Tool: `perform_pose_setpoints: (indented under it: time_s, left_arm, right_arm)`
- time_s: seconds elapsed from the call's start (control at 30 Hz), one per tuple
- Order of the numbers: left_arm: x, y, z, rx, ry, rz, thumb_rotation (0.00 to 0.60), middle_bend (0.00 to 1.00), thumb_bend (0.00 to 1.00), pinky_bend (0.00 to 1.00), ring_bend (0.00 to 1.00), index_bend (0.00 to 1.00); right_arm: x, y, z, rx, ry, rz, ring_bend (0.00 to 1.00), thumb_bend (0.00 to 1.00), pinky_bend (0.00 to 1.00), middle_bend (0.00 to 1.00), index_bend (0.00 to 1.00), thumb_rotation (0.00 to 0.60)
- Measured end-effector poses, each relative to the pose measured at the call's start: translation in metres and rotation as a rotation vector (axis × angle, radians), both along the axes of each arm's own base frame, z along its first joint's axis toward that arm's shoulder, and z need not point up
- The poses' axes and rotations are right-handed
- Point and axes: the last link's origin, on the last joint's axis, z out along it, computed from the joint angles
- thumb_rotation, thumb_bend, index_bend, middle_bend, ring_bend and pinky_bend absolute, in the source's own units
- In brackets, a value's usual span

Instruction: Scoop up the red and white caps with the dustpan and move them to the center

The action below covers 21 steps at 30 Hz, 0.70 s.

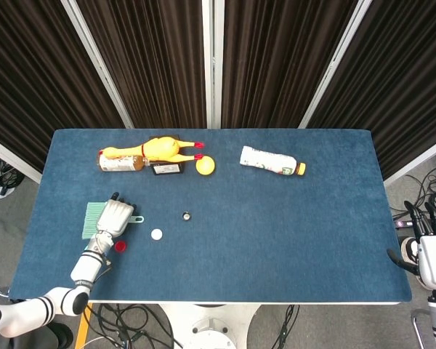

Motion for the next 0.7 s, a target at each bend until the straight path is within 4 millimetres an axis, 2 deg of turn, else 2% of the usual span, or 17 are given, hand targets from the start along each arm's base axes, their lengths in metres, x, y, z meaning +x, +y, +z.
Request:
perform_pose_setpoints:
  time_s: [0.1,0.27,0.43,0.7]
  left_arm:
    - [0.001,0.0,0.003,0.012,-0.021,-0.007,0.6,0.55,0.36,0.3,0.42,0.5]
    - [0.001,0.001,0.015,0.044,-0.111,-0.027,0.6,0.55,0.39,0.39,0.43,0.5]
    - [-0.003,0.003,0.034,0.065,-0.265,-0.014,0.6,0.57,0.4,0.42,0.43,0.52]
    - [-0.018,-0.001,0.079,0.125,-0.602,0.036,0.6,0.58,0.41,0.42,0.43,0.53]
  right_arm:
    - [-0.001,0.001,0.001,-0.002,-0.002,-0.005,0.01,0.05,0.07,0.16,0.08,0.6]
    - [-0.001,0.003,0.003,-0.007,-0.005,-0.003,0.01,0.05,0.07,0.16,0.08,0.6]
    - [0.0,0.004,0.004,-0.012,-0.015,0.003,0.01,0.06,0.07,0.16,0.08,0.6]
    - [0.003,0.005,0.005,-0.01,-0.015,0.02,0.01,0.06,0.07,0.17,0.09,0.6]
